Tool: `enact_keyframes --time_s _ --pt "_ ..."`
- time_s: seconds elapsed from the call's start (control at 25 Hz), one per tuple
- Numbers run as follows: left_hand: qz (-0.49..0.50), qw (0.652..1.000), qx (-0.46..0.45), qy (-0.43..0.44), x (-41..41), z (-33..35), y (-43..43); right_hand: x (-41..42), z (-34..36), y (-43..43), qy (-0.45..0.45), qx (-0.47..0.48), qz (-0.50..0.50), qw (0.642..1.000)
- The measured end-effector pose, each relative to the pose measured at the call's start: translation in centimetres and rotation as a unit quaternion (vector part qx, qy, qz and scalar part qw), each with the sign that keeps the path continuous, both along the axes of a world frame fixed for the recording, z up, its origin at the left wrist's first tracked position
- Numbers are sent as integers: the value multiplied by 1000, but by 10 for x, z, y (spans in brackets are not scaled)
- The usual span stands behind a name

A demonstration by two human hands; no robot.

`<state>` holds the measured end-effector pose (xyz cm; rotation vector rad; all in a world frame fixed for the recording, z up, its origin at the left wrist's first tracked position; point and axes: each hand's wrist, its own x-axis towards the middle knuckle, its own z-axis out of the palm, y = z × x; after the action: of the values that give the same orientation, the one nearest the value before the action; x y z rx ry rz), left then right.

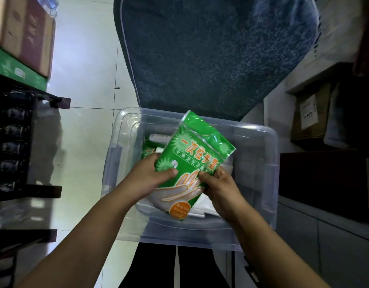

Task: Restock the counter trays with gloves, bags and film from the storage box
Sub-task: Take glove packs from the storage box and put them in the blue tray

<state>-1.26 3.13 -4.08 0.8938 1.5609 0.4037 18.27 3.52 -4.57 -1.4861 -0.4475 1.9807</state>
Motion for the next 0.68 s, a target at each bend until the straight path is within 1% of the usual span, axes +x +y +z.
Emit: enact_keyframes --time_s 0.04,0.08,0.16,0.2,0.28,0.36,0.44,0.52,0.6,0.68 --pt "31 999 -6 -2 -3 2 -1 -7 -1 -1 -10 1 15 1000" --pt "47 999 3 27 -8 2 -2 -13 -4 -2 -35 6 37 999" --pt "52 988 45 135 -21 3 -5 -21 -15 -8 -91 3 95 991" --pt "70 980 67 174 -30 5 -6 -21 -21 -12 -114 -2 121 986" --pt "139 964 99 203 -50 8 -6 -13 -36 -16 -172 -5 145 974" --pt "203 952 103 203 -69 6 -5 1 -57 -12 -253 2 150 956" --pt "234 948 100 189 -83 2 -4 13 -81 -2 -335 11 180 925" --pt "247 948 100 172 -91 -3 -4 17 -102 12 -395 34 251 883" --pt "259 945 104 169 -96 -7 -4 10 -120 25 -435 86 340 829" --pt "279 938 115 172 -101 -12 -5 -9 -135 36 -446 163 420 773"
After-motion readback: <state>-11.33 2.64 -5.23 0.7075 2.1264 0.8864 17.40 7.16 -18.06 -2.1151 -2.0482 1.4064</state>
